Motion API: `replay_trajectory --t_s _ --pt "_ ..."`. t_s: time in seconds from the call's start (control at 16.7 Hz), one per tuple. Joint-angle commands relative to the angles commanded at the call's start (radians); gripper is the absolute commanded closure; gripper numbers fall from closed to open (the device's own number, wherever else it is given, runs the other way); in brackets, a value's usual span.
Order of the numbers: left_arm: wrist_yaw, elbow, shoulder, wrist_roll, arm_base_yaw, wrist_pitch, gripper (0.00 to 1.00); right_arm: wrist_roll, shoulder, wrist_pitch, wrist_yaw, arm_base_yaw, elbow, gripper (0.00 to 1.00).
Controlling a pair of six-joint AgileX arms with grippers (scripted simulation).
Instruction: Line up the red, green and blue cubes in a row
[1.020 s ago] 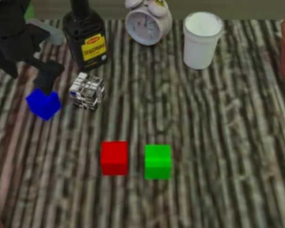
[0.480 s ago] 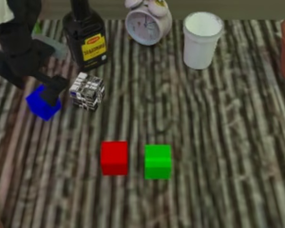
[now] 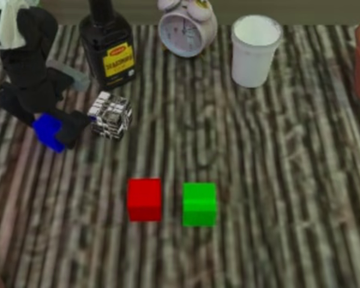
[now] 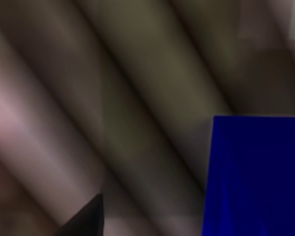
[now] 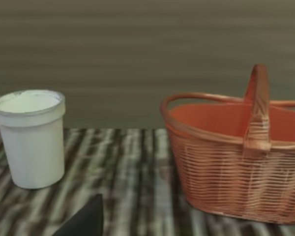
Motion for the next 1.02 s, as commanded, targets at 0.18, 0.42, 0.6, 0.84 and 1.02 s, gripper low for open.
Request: replay_trajectory --t_s 0.18,0.42,0.6,0.84,1.02 --pt "0.000 0.000 0.000 0.000 0.000 0.000 0.23 0.000 0.000 0.000 0.000 0.000 0.000 0.00" --pt "0.000 0.000 0.000 0.000 0.000 0.000 0.53 0.000 0.000 0.000 0.000 0.000 0.000 0.00" --pt "0.000 0.000 0.000 0.000 0.000 0.000 0.75 0.000 0.000 0.000 0.000 0.000 0.000 0.00" --pt "0.000 0.000 0.000 0.000 0.000 0.000 1.00 0.000 0.000 0.000 0.000 0.000 0.000 0.00" --pt "0.000 0.000 0.000 0.000 0.000 0.000 1.00 0.000 0.000 0.000 0.000 0.000 0.000 0.00"
